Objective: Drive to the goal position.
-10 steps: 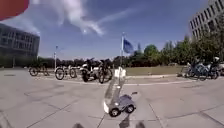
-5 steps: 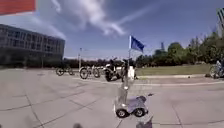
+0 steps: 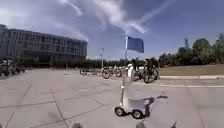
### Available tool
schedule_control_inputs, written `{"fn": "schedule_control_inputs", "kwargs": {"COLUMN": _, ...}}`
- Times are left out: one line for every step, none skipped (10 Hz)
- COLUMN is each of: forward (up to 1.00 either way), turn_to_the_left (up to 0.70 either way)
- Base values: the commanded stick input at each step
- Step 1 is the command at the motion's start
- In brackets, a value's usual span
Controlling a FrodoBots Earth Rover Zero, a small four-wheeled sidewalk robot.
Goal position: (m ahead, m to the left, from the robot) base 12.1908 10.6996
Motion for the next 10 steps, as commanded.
{"fn": "schedule_control_inputs", "kwargs": {"forward": 0.0, "turn_to_the_left": 0.7}}
{"fn": "schedule_control_inputs", "kwargs": {"forward": 0.0, "turn_to_the_left": 0.7}}
{"fn": "schedule_control_inputs", "kwargs": {"forward": 0.0, "turn_to_the_left": 0.7}}
{"fn": "schedule_control_inputs", "kwargs": {"forward": 0.13, "turn_to_the_left": 0.6}}
{"fn": "schedule_control_inputs", "kwargs": {"forward": 0.51, "turn_to_the_left": 0.34}}
{"fn": "schedule_control_inputs", "kwargs": {"forward": 0.7, "turn_to_the_left": 0.23}}
{"fn": "schedule_control_inputs", "kwargs": {"forward": 0.7, "turn_to_the_left": 0.23}}
{"fn": "schedule_control_inputs", "kwargs": {"forward": 0.7, "turn_to_the_left": 0.23}}
{"fn": "schedule_control_inputs", "kwargs": {"forward": 0.7, "turn_to_the_left": 0.23}}
{"fn": "schedule_control_inputs", "kwargs": {"forward": 0.7, "turn_to_the_left": 0.23}}
